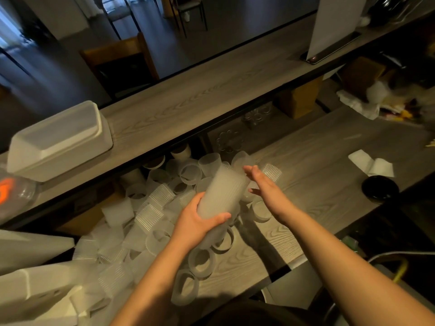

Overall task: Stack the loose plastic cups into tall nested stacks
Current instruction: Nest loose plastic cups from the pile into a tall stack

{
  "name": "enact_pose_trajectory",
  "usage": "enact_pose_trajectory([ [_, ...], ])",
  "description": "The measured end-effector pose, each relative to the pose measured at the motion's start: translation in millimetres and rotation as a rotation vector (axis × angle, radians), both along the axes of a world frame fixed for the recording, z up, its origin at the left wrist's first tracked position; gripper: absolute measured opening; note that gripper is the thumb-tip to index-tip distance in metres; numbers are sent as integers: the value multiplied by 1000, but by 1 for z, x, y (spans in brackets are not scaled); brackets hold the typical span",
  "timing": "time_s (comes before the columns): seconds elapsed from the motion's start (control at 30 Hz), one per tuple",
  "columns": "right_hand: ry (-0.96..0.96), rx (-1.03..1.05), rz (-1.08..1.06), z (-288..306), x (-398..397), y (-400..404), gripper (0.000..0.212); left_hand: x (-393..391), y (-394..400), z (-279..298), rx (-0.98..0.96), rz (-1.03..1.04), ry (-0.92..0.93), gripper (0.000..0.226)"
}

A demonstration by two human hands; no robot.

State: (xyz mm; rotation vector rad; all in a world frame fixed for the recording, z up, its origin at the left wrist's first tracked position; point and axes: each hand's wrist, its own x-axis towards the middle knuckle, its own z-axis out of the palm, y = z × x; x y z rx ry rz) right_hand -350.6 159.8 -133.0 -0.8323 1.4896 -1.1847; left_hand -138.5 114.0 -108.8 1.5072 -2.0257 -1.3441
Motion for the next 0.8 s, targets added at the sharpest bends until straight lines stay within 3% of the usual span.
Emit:
enact_pose_trajectory([
  [0.2,121,168,-418,-65,-26,15,30,-5,1,1,51,69,53,73],
  [0.27,269,257,-423,-92,-34,23,34,-3,0,1,55,89,59,75],
  [0.43,450,371,-185,-132,-38,34,88,-1,-1,1,50,83,58,74],
  [0.53,551,377,-14,-142,-36,30,109,0,-2,1,47,81,51,82],
  [0.63,637,365,66,-148,-33,24,109,4,-4,0,52,92,47,88],
  [0.8,660,347,26,-144,-26,19,88,10,-7,-1,51,108,43,87],
])
